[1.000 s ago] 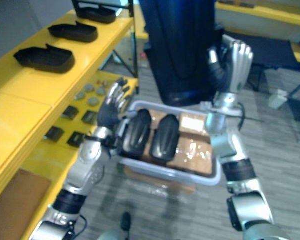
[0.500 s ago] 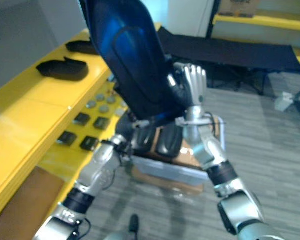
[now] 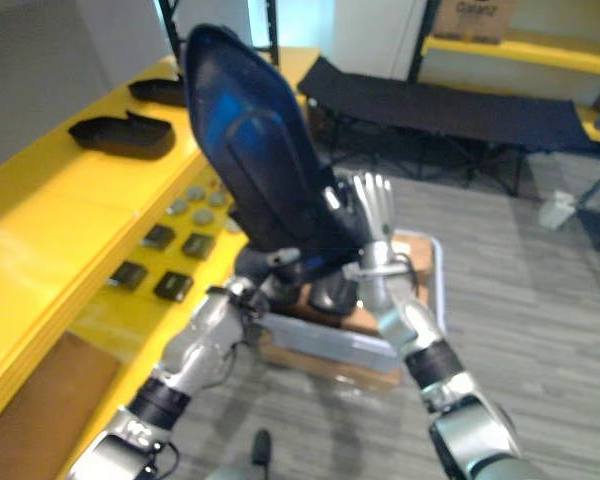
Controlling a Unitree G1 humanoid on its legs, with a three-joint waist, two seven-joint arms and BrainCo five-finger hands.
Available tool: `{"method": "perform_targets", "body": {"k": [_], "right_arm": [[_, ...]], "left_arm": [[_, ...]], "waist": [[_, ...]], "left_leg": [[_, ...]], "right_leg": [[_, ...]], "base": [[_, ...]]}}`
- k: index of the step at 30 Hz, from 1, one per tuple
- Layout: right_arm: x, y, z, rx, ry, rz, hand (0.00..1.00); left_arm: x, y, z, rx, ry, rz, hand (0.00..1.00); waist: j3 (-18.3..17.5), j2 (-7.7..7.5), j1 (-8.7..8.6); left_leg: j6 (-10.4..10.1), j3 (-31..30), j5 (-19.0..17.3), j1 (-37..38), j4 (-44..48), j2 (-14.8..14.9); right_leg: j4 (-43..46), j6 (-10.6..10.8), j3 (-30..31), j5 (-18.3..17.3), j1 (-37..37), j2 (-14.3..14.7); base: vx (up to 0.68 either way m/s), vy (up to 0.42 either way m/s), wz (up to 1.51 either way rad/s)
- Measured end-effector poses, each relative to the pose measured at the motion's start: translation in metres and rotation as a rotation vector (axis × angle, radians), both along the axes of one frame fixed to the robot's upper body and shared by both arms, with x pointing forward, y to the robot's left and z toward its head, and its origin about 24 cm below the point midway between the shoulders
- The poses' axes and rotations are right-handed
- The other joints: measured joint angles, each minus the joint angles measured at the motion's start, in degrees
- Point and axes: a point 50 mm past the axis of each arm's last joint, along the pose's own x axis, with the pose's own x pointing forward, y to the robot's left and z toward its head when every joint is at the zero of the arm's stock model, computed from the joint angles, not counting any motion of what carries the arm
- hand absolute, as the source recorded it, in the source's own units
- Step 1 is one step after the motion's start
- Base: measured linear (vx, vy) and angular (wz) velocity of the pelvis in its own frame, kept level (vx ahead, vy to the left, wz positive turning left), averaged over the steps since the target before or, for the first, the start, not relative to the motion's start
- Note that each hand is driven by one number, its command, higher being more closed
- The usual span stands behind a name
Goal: Walk over and take plastic housings, then place them on the shelf
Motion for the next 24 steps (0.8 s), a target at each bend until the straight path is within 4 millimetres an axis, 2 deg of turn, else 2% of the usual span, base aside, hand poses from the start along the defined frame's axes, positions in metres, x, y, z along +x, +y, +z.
{"method": "perform_targets", "body": {"k": [1, 8, 16, 24], "right_arm": [[-0.001, 0.0, -0.002, 0.002, 0.005, 0.0, 1.0], [-0.007, 0.0, -0.017, 0.017, 0.039, -0.009, 1.0], [-0.014, 0.015, -0.024, 0.019, 0.029, 0.043, 1.0], [-0.018, 0.016, -0.029, 0.03, 0.026, 0.037, 1.0]], "left_arm": [[0.0, 0.001, 0.0, -0.001, 0.002, 0.008, 1.0], [0.0, 0.004, -0.001, -0.007, 0.008, 0.053, 1.0], [-0.002, 0.015, -0.009, -0.031, 0.025, 0.105, 1.0], [-0.003, 0.014, -0.012, -0.052, 0.055, 0.081, 1.0]], "waist": [[-0.1, -0.11, -0.1], [-0.1, -0.23, -0.42], [-0.7, -1.09, -0.79], [-0.7, -1.09, -0.96]], "left_leg": [[0.0, 0.0, 0.0, 0.0, 0.0, 0.0], [0.0, 0.0, 0.0, 0.0, 0.0, 0.0], [0.0, 0.1, 0.0, 0.0, 0.0, 0.0], [0.0, 0.2, 0.0, 0.0, 0.0, -0.1]], "right_leg": [[0.0, 0.0, 0.0, 0.0, 0.0, 0.0], [-0.4, -0.3, 0.2, 0.2, 0.0, 0.0], [-1.1, -0.4, 0.2, 0.4, 0.2, 0.0], [-1.5, 0.0, 0.3, 0.9, 0.3, 0.0]], "base": [[0.0, 0.0, 0.0], [-0.05, 0.009, -0.01], [0.0, 0.001, 0.0], [0.0, 0.0, 0.0]]}}
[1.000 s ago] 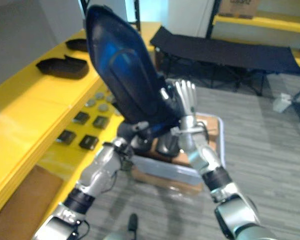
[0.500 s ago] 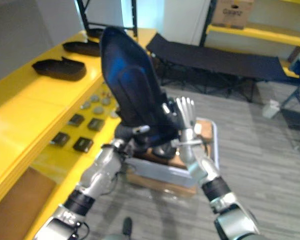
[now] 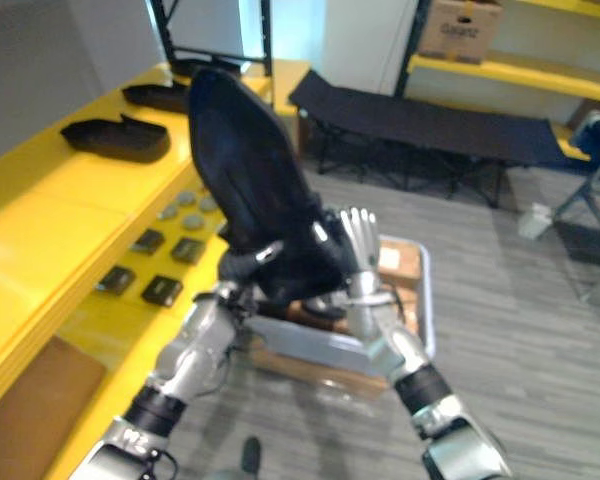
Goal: Walk over and take plastic housings, then place them on the shelf
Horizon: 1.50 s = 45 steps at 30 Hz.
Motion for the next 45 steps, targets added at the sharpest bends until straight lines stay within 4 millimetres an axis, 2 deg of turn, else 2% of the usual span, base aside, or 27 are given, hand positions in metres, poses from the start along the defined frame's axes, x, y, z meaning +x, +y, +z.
{"method": "perform_targets", "body": {"k": [4, 5, 12, 16, 19, 22, 24, 27, 29, 32, 34, 36, 37, 39, 42, 45], "right_arm": [[-0.001, 0.0, -0.002, 0.006, -0.003, -0.002, 1.0], [-0.001, 0.0, -0.002, 0.004, -0.003, -0.003, 0.0], [-0.008, -0.001, -0.007, 0.016, 0.012, 0.047, 0.0], [-0.011, -0.005, -0.014, 0.09, 0.078, 0.084, 0.0], [-0.013, -0.008, -0.011, 0.213, 0.118, 0.135, 0.0], [-0.015, -0.009, 0.009, 0.333, 0.095, 0.213, 0.0], [-0.02, -0.008, 0.032, 0.43, 0.041, 0.304, 0.0], [-0.027, -0.012, 0.053, 0.537, -0.005, 0.414, 0.0], [-0.038, -0.028, 0.077, 0.63, -0.104, 0.476, 0.0], [-0.045, -0.061, 0.093, 0.732, -0.185, 0.464, 0.0], [-0.048, -0.082, 0.091, 0.797, -0.183, 0.441, 0.0], [-0.053, -0.103, 0.076, 0.868, -0.118, 0.392, 0.0], [-0.054, -0.108, 0.07, 0.883, -0.096, 0.372, 0.0], [-0.062, -0.125, 0.047, 0.964, -0.007, 0.31, 0.0], [-0.072, -0.137, 0.02, 1.053, 0.073, 0.22, 0.0], [-0.082, -0.145, -0.021, 1.145, 0.205, 0.091, 0.0]], "left_arm": [[0.0, -0.001, 0.0, 0.003, 0.001, -0.006, 1.0], [-0.001, -0.001, -0.001, 0.004, 0.002, -0.008, 1.0], [-0.001, -0.002, -0.001, 0.017, -0.009, -0.025, 1.0], [-0.003, -0.002, 0.007, 0.176, -0.131, 0.022, 1.0], [-0.006, -0.002, 0.024, 0.289, -0.259, 0.093, 1.0], [-0.015, 0.005, 0.045, 0.35, -0.402, 0.193, 1.0], [-0.022, 0.014, 0.065, 0.382, -0.536, 0.291, 1.0], [-0.025, 0.028, 0.079, 0.394, -0.613, 0.443, 1.0], [-0.025, 0.054, 0.082, 0.454, -0.62, 0.619, 1.0], [-0.031, 0.079, 0.077, 0.499, -0.588, 0.772, 1.0], [-0.036, 0.091, 0.071, 0.519, -0.558, 0.828, 1.0], [-0.043, 0.101, 0.068, 0.568, -0.546, 0.888, 1.0], [-0.044, 0.102, 0.068, 0.577, -0.549, 0.897, 1.0], [-0.051, 0.105, 0.068, 0.59, -0.561, 0.913, 1.0], [-0.064, 0.113, 0.065, 0.596, -0.556, 0.944, 1.0], [-0.075, 0.114, 0.054, 0.587, -0.507, 0.946, 1.0]], "waist": [[0.0, 0.01, -0.13], [0.0, 0.01, -0.15], [0.0, 0.01, -0.11], [0.0, 0.04, -0.08], [-0.3, 0.52, -0.09], [-0.8, 1.36, -0.15], [-1.3, 2.14, -0.21], [-1.9, 3.18, -0.25], [-2.1, 3.96, -0.49], [-2.2, 4.09, -0.99], [-2.2, 4.06, -1.3], [-2.2, 4.06, -1.75], [-2.2, 4.05, -1.77], [-2.2, 4.06, -2.37], [-2.2, 4.03, -3.44], [-2.2, 4.11, -3.57]], "left_leg": [[0.0, 0.1, 0.0, 0.0, 0.0, 0.0], [0.0, 0.2, 0.0, -0.1, 0.0, 0.0], [0.0, 0.3, 0.0, -0.3, 0.0, 0.0], [0.0, 0.3, 0.0, -0.3, 0.0, 0.0], [0.0, 0.3, 0.0, -0.3, 0.1, -0.3], [0.0, 0.6, 0.0, 0.3, 0.0, -0.3], [0.0, 0.9, 0.0, 0.7, 0.0, -0.2], [0.0, 1.2, 0.0, 1.0, 0.0, -0.1], [-0.3, 1.4, -0.2, 1.4, -0.1, 0.0], [-0.2, 1.5, -0.3, 1.4, -0.1, 0.0], [0.0, 1.7, -0.4, 1.3, -0.1, 0.1], [0.1, 2.4, -0.4, 1.2, -0.1, 0.1], [0.1, 2.7, -0.5, 1.2, -0.1, 0.1], [0.2, 3.0, -0.6, 0.9, -0.1, -0.1], [0.3, 3.6, -0.6, 0.4, -0.1, -0.1], [0.3, 4.8, -0.6, 0.5, -0.1, 0.1]], "right_leg": [[-0.1, -0.1, 0.1, 0.0, -0.1, 0.0], [-0.2, -0.1, 0.2, 0.1, -0.1, 0.0], [-0.9, -0.1, 0.2, 0.4, -0.1, 0.0], [-0.9, 0.0, 0.1, 0.5, 0.0, 0.0], [-0.2, -0.1, -0.1, 0.5, -0.3, 0.2], [0.4, -0.4, 0.1, 0.3, -0.2, -0.1], [1.1, -1.1, 0.1, -0.2, -0.2, 0.0], [1.4, -1.2, 0.2, -0.5, -0.2, 0.0], [1.5, -1.0, 0.5, -0.8, -0.2, -0.1], [1.5, -0.8, 0.7, -0.9, -0.2, -0.1], [1.2, -0.8, 0.8, -0.9, -0.2, -0.1], [0.7, -0.8, 1.4, -0.9, -0.4, -0.3], [0.5, -0.8, 1.5, -0.9, -0.4, -0.3], [0.0, -0.9, 1.6, -0.7, -0.6, -0.6], [0.0, -1.0, 1.9, 0.0, -1.5, -0.8], [0.1, -0.6, 3.1, 0.2, -2.1, -0.7]], "base": [[0.0, 0.0, 0.0], [0.0, 0.0, 0.0], [0.0, 0.0, 0.0], [0.0, 0.0, 0.0], [0.0, 0.0, 0.0], [0.0, 0.005, -0.06], [-0.03, 0.007, -0.04], [-0.06, 0.006, -0.03], [-0.07, 0.016, -0.03], [-0.05, 0.016, -0.02], [-0.01, 0.007, -0.03], [0.0, 0.013, -0.11], [0.03, 0.012, -0.14], [0.04, 0.01, -0.07], [0.05, -0.001, -0.09], [0.07, -0.026, -0.22]]}}
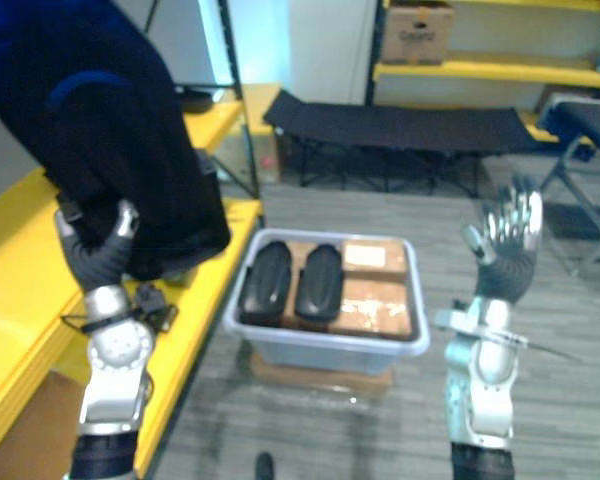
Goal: Walk over and take plastic housings, then place them on the shelf
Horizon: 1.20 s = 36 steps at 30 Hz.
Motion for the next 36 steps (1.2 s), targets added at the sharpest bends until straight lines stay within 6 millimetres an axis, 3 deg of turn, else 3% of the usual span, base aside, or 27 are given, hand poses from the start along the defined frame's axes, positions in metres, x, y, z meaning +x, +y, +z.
{"method": "perform_targets", "body": {"k": [1, 3, 4, 10, 14, 17, 20, 23, 25, 30, 36], "right_arm": [[-0.005, 0.001, -0.021, 0.046, 0.088, -0.013, 0.0], [-0.01, 0.004, -0.037, 0.111, 0.141, -0.018, 0.0], [-0.033, 0.014, -0.089, 0.297, 0.339, -0.121, 0.0], [-0.033, 0.013, -0.089, 0.298, 0.337, -0.126, 0.0], [-0.04, -0.001, -0.088, 0.294, 0.33, -0.186, 0.0], [-0.043, -0.012, -0.08, 0.272, 0.297, -0.213, 0.0], [-0.032, -0.016, -0.062, 0.201, 0.221, -0.146, 0.0], [-0.014, -0.003, -0.048, 0.162, 0.151, -0.033, 0.0], [0.002, 0.02, -0.04, 0.153, 0.112, 0.084, 0.0], [0.029, 0.054, -0.026, 0.129, 0.058, 0.227, 0.0], [0.046, 0.072, -0.013, 0.073, 0.026, 0.307, 0.0]], "left_arm": [[-0.003, -0.003, -0.006, -0.018, 0.023, -0.014, 1.0], [-0.005, -0.005, -0.011, -0.032, 0.044, -0.018, 1.0], [-0.023, 0.0, -0.04, -0.088, 0.172, -0.015, 1.0], [-0.023, 0.0, -0.04, -0.089, 0.169, -0.019, 1.0], [-0.023, -0.002, -0.039, -0.119, 0.155, -0.057, 1.0], [-0.022, -0.002, -0.038, -0.146, 0.145, -0.067, 1.0], [-0.023, 0.001, -0.038, -0.16, 0.136, -0.039, 1.0], [-0.027, 0.009, -0.034, -0.168, 0.107, 0.02, 1.0], [-0.039, 0.022, -0.024, -0.157, 0.059, 0.091, 1.0], [-0.063, 0.05, -0.016, -0.122, 0.027, 0.244, 1.0], [-0.081, 0.068, -0.024, -0.176, 0.043, 0.338, 1.0]], "waist": [[0.0, 0.03, -0.2], [0.0, 0.03, -0.44], [1.2, -0.68, -1.33], [1.8, -0.67, -1.36], [2.9, -0.57, -1.35], [3.7, -0.66, -1.37], [4.2, -0.42, -0.99], [4.3, -0.23, 0.29], [4.3, -0.02, 2.22], [5.3, 0.05, 6.32], [5.8, -0.89, 9.46]], "left_leg": [[0.0, 0.1, 0.0, -0.1, 0.0, 0.1], [-0.1, 0.1, -0.1, -0.1, 0.0, 0.2], [-0.9, 0.6, -1.0, 0.0, 0.0, 0.7], [-0.9, 0.6, -1.0, 0.0, 0.0, 0.7], [-0.7, 0.9, -1.0, 0.0, 0.0, 0.5], [-0.6, 0.8, -0.9, 0.1, 0.0, 0.0], [-0.7, -0.9, -0.9, 0.1, 0.0, -0.6], [-0.6, -3.7, -0.7, -0.2, 0.0, -1.1], [-0.6, -6.5, -0.3, -1.0, 0.0, -1.5], [-0.1, -12.3, 0.6, -2.6, 0.0, -3.5], [0.8, -16.0, 0.5, -2.9, 0.0, -5.3]], "right_leg": [[0.1, 0.1, 0.0, 0.1, 0.0, 0.1], [0.1, 0.1, 0.1, 0.1, 0.0, 0.2], [0.0, -0.3, 0.2, -0.2, -0.1, 0.6], [0.1, -0.3, 0.3, -0.3, -0.1, 0.6], [1.4, -0.5, 0.7, -0.5, -0.8, 0.2], [2.2, -0.5, 0.8, -0.6, -0.9, 0.0], [2.2, -0.1, -0.4, -0.9, 0.1, -0.3], [2.1, 0.1, -3.4, -1.5, 1.6, -0.3], [2.2, 0.2, -6.5, -2.3, 2.4, -0.1], [2.3, 0.5, -13.0, -3.0, 5.0, -0.4], [4.6, 0.3, -14.1, -3.1, 6.3, -1.6]], "base": [[0.05, -0.025, -0.07], [0.02, -0.012, -0.02], [0.0, 0.0, 0.0], [0.0, 0.0, 0.0], [0.0, 0.008, -0.02], [0.01, 0.03, 0.02], [-0.02, 0.029, 0.23], [-0.02, 0.001, 0.51], [-0.01, -0.024, 0.64], [0.03, -0.012, 0.71], [0.05, 0.05, 0.46]]}}
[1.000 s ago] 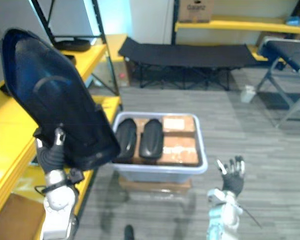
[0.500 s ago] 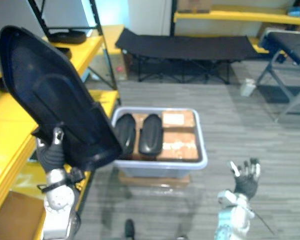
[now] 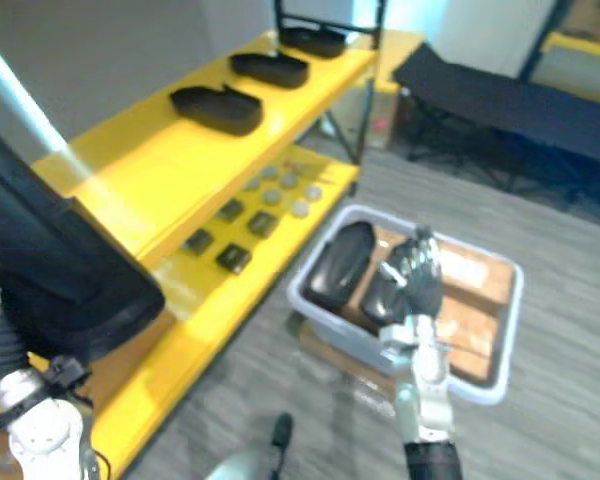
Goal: Walk over and take plastic housings, then place them on the shelf
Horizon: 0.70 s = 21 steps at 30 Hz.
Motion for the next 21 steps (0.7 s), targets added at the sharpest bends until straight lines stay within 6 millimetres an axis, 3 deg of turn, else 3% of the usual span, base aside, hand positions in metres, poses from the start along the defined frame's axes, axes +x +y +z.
{"method": "perform_targets", "body": {"k": [4, 7, 10, 13, 16, 19, 21], "right_arm": [[0.009, 0.011, 0.002, -0.039, -0.001, 0.052, 0.0], [0.009, 0.018, 0.001, -0.065, 0.007, 0.103, 0.0], [0.006, 0.016, -0.004, -0.084, 0.033, 0.119, 0.0], [0.0, 0.011, -0.015, -0.106, 0.085, 0.109, 0.0], [-0.001, 0.005, -0.012, -0.104, 0.075, 0.087, 0.0], [-0.002, -0.002, -0.013, -0.102, 0.078, 0.06, 0.0], [-0.006, -0.008, -0.013, -0.101, 0.074, 0.034, 0.0]], "left_arm": [[-0.008, 0.004, -0.007, -0.028, 0.023, 0.032, 1.0], [-0.011, 0.004, -0.013, -0.048, 0.043, 0.069, 1.0], [-0.005, 0.003, -0.017, -0.052, 0.055, 0.069, 1.0], [-0.002, 0.002, -0.017, -0.048, 0.047, 0.06, 1.0], [-0.001, -0.002, -0.012, -0.035, 0.02, 0.044, 1.0], [0.005, -0.009, -0.006, -0.011, -0.019, -0.013, 1.0], [0.017, -0.016, 0.004, 0.036, -0.05, -0.091, 1.0]], "waist": [[0.3, -0.81, 0.53], [0.2, -1.09, 0.51], [0.8, -0.3, 0.1], [0.8, -0.36, 0.06], [0.8, -0.34, 0.07], [0.8, -0.36, -0.15], [0.9, -0.68, -1.66]], "left_leg": [[0.4, 0.0, -0.3, 2.2, 0.0, -0.6], [0.7, 0.6, -0.6, 1.4, 0.0, -0.5], [0.7, 6.6, -0.6, -0.5, 0.0, 1.0], [0.8, 8.0, -0.5, -0.6, 0.1, 1.5], [1.1, 10.4, 0.7, -1.6, 0.1, 2.1], [1.2, 9.6, 1.6, -1.6, 0.1, 1.6], [1.3, 6.8, 1.6, -1.6, 0.1, 0.7]], "right_leg": [[0.6, -0.4, 2.0, -0.2, 1.6, -0.8], [-0.9, -2.5, 1.6, -1.7, 1.8, 0.0], [-3.0, -0.9, -1.2, -2.4, 2.2, 1.4], [-2.5, 0.6, -4.6, -3.4, 3.8, 1.7], [-0.8, 1.1, -6.6, -4.0, 3.8, 1.7], [2.6, -0.1, -4.4, -4.7, 3.5, 1.0], [7.6, -1.1, 1.5, -5.3, 2.6, 0.1]], "base": [[0.01, 0.022, 0.01], [-0.06, -0.043, 0.03], [-0.1, -0.055, 0.39], [-0.07, -0.038, 0.63], [-0.01, -0.003, 0.46], [0.02, 0.05, 0.51], [0.06, 0.093, 0.81]]}}
